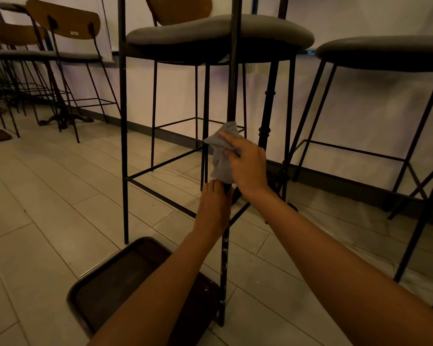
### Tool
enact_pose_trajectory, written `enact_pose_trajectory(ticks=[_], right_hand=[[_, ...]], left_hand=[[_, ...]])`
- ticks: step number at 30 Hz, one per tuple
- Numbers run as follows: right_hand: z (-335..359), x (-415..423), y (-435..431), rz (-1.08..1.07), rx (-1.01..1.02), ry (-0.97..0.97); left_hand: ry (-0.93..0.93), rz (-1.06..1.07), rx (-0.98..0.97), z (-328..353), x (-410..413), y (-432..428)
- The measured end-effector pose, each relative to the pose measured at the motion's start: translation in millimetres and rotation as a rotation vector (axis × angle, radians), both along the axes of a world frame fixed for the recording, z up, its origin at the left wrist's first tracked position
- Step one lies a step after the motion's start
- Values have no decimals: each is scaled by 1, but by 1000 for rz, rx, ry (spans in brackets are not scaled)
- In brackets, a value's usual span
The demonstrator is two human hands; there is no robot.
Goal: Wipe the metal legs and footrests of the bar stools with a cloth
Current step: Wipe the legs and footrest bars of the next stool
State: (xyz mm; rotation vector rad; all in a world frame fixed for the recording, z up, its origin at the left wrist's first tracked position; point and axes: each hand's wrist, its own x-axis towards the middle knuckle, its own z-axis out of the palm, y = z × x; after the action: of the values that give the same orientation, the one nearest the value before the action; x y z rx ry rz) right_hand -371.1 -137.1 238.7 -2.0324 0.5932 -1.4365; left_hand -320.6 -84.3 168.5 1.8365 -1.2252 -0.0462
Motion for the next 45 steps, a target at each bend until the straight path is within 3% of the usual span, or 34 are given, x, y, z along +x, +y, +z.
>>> enact_pose_trajectory(ticks=[5,15,19,25,31,40,43,45], right_hand=[[13,2,1,-31,-87,-17],[-23,-4,2,-80,53,80],[-14,-2,0,-63,175,73],[-19,-1,2,-85,126,27],[-19,-2,2,-42,162,-8],[-26,-1,3,-5,188,-130],[-28,0,4,-9,179,-132],[-27,1,4,-17,178,-125]], left_hand=[[-16,-27,-115,-6,0,-3],[-15,-85,-142,-11,-1,6],[105,-70,-169,-10,-2,6],[224,-150,-259,-11,1,15],[208,-232,-309,-11,11,21],[204,-91,-363,-9,17,11],[247,-17,-513,-4,11,9],[152,27,-578,0,4,8]])
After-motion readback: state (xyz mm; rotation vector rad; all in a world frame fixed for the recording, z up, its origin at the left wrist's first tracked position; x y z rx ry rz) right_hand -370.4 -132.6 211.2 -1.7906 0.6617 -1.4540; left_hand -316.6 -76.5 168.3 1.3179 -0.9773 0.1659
